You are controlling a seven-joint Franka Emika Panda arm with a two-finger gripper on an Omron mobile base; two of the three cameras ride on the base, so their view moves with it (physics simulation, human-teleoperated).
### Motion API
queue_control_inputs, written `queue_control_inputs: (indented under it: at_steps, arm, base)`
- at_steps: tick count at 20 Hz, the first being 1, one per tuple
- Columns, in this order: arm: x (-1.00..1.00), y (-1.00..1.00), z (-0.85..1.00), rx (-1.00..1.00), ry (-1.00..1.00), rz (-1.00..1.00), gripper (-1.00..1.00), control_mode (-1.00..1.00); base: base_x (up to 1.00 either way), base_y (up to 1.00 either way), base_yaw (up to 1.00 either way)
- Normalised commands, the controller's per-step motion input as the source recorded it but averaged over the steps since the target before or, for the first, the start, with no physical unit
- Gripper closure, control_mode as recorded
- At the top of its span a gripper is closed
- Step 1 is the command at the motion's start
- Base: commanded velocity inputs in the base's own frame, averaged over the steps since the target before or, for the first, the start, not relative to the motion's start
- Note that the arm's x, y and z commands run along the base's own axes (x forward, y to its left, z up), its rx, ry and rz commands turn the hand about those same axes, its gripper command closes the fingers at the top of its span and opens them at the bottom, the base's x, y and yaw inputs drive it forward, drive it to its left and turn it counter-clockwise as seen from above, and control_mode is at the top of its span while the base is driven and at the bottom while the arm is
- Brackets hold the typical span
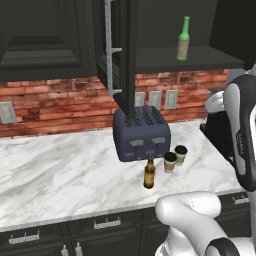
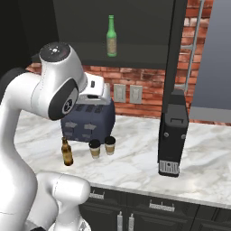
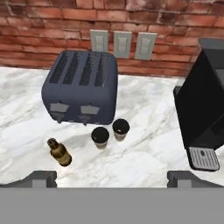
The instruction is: Sort all alcoholic drinks to one cabinet, and non-alcoholic drinks to the other.
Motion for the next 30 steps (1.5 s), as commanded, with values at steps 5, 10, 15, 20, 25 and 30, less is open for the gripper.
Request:
queue_control_inputs:
  at_steps: [5, 10, 15, 20, 25, 30]
  arm:
    - [-0.38, 0.05, -0.27, 0.0, 0.02, 0.11, -1.0, -1.0]
    - [-0.42, 0.1, -0.24, 0.0, 0.03, 0.11, -1.0, -1.0]
    - [-0.34, 0.29, -0.25, 0.0, 0.05, 0.11, -1.0, -1.0]
    - [-0.27, 0.37, -0.23, 0.0, 0.07, 0.1, -1.0, -1.0]
    - [-0.17, 0.46, -0.24, 0.0, 0.09, 0.08, -1.0, -1.0]
    - [-0.01, 0.35, -0.19, 0.0, 0.11, 0.05, -1.0, -1.0]
  base:
    - [0.0, 0.0, 0.0]
    - [0.0, 0.0, 0.0]
    - [0.0, 0.0, 0.0]
    - [0.0, 0.0, 0.0]
    - [0.0, 0.0, 0.0]
    - [0.0, 0.0, 0.0]
